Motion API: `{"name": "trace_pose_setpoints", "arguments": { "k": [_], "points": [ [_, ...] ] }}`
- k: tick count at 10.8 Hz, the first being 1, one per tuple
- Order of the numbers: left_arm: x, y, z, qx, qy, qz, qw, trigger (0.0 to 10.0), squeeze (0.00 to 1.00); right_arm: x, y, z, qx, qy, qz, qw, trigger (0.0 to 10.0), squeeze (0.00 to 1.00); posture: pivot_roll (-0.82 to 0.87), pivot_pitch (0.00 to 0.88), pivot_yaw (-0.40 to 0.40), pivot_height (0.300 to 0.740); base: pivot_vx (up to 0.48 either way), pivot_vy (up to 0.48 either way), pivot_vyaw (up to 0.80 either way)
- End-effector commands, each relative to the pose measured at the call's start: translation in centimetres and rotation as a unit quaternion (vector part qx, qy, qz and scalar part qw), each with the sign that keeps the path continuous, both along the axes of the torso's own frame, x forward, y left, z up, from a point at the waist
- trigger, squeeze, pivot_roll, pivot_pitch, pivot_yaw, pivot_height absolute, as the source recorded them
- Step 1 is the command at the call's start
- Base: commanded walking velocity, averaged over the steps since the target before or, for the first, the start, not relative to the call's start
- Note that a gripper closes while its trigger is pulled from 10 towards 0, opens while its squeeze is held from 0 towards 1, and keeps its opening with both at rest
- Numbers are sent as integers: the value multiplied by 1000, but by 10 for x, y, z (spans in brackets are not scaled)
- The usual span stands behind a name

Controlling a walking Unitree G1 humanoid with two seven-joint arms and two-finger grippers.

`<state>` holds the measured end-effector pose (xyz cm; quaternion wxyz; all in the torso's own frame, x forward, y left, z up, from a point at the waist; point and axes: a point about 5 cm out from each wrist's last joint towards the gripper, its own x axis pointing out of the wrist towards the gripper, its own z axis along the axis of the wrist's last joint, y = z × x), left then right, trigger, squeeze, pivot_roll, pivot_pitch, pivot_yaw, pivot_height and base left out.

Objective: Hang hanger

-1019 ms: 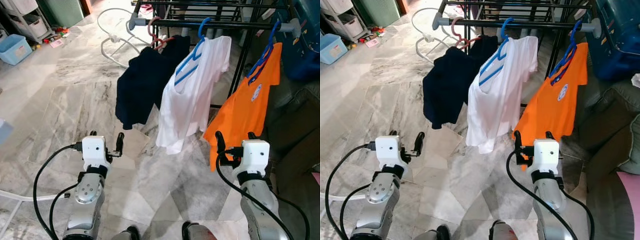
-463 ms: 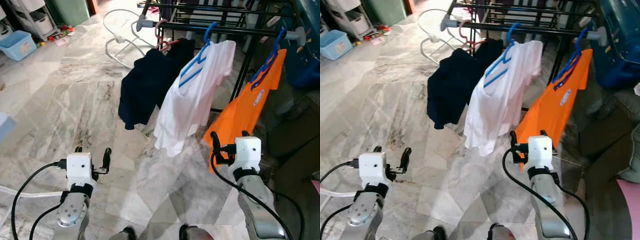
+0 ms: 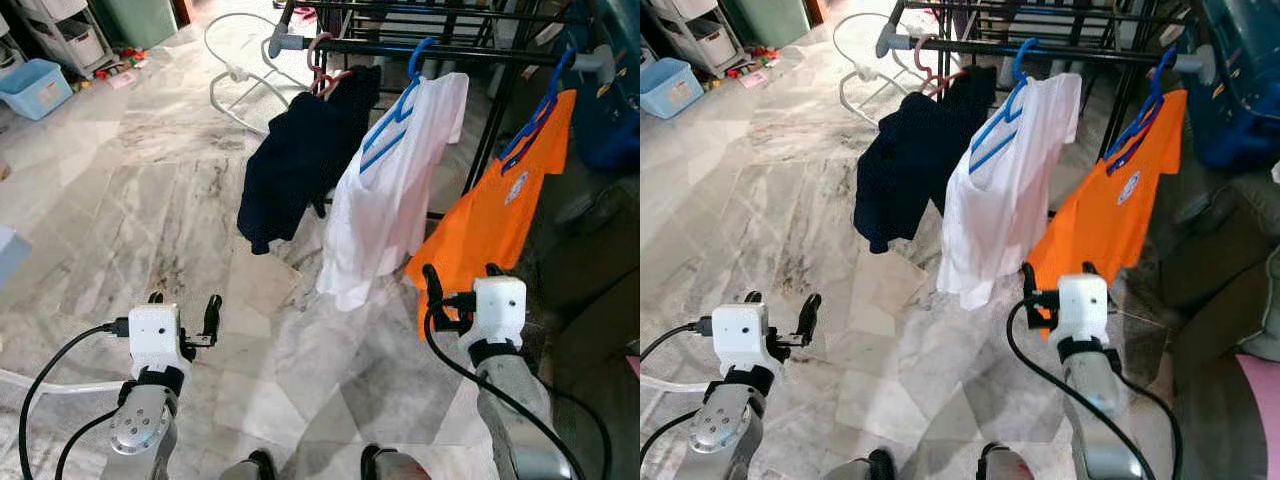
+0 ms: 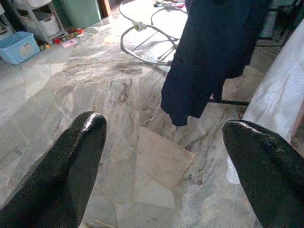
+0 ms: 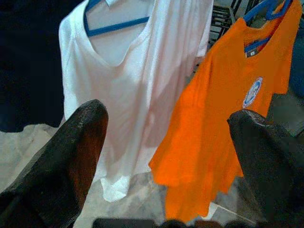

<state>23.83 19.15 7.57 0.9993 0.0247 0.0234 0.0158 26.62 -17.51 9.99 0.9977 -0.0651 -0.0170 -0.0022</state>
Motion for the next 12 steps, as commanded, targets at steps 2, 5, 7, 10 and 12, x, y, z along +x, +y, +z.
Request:
{"name": "trace_pose_setpoints", "arguments": {
  "k": [2, 5, 7, 10, 12],
  "points": [
    [0, -1, -4, -6, 17, -9, 1000, 10000, 0, -2, 4, 0, 12, 2, 10, 1000, 10000, 0, -171, 217, 62, 740, 0, 246, 0],
    [2, -3, -5, -8, 20, -15, 1000, 10000, 0, -2, 4, -1, 12, 0, 9, 1000, 10000, 0, -171, 211, 65, 740, 0, 397, -690],
    [5, -6, -6, -9, 20, -19, 1000, 10000, 0, 0, 5, 1, 11, -6, 14, 1000, 10000, 0, -177, 211, 67, 740, 0, 480, 0],
    [8, -10, -7, -8, 16, -22, 1000, 10000, 0, 1, 1, 6, 11, -19, 11, 1000, 10000, 0, -190, 219, 55, 740, 0, 320, 0],
    [13, -14, -5, 0, 5, -29, 1000, 10000, 0, 4, 1, 7, 8, -22, 8, 1000, 10000, 0, -198, 221, 53, 740, 0, 0, 0]
  ]
}}
